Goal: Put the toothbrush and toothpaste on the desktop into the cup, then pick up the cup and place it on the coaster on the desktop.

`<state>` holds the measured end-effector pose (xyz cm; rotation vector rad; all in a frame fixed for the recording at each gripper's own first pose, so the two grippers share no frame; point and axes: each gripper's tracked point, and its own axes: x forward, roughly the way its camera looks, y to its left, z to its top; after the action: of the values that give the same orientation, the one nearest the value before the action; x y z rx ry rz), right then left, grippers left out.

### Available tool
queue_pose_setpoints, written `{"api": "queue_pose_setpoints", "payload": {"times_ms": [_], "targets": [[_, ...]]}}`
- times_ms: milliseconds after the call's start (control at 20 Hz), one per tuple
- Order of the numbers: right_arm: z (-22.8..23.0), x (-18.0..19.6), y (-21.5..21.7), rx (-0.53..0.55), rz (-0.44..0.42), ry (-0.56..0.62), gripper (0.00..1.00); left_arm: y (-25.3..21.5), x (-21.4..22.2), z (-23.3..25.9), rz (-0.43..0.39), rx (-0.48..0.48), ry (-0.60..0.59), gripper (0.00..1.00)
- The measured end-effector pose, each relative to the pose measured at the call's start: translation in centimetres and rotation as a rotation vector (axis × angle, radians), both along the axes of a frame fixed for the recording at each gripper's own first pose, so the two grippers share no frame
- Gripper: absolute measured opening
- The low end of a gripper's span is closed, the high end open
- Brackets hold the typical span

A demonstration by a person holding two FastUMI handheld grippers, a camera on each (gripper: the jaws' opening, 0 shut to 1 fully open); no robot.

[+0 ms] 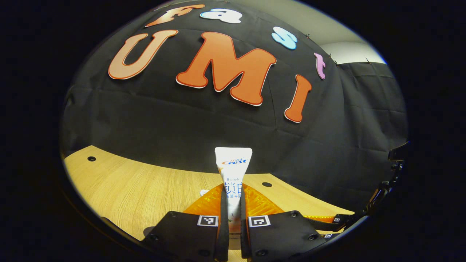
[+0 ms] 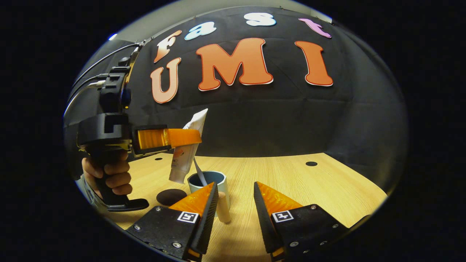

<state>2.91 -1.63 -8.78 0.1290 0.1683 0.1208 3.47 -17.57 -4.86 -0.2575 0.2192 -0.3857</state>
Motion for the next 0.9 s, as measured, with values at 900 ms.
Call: {"api": "queue_pose_setpoints", "payload": {"times_ms": [900], "targets": [[-2.6, -0.3, 0.4, -0.033, 0.045, 0.065, 0.59, -2.5, 1.4, -4.7, -0.035, 0.053, 0.063, 0.19]]}}
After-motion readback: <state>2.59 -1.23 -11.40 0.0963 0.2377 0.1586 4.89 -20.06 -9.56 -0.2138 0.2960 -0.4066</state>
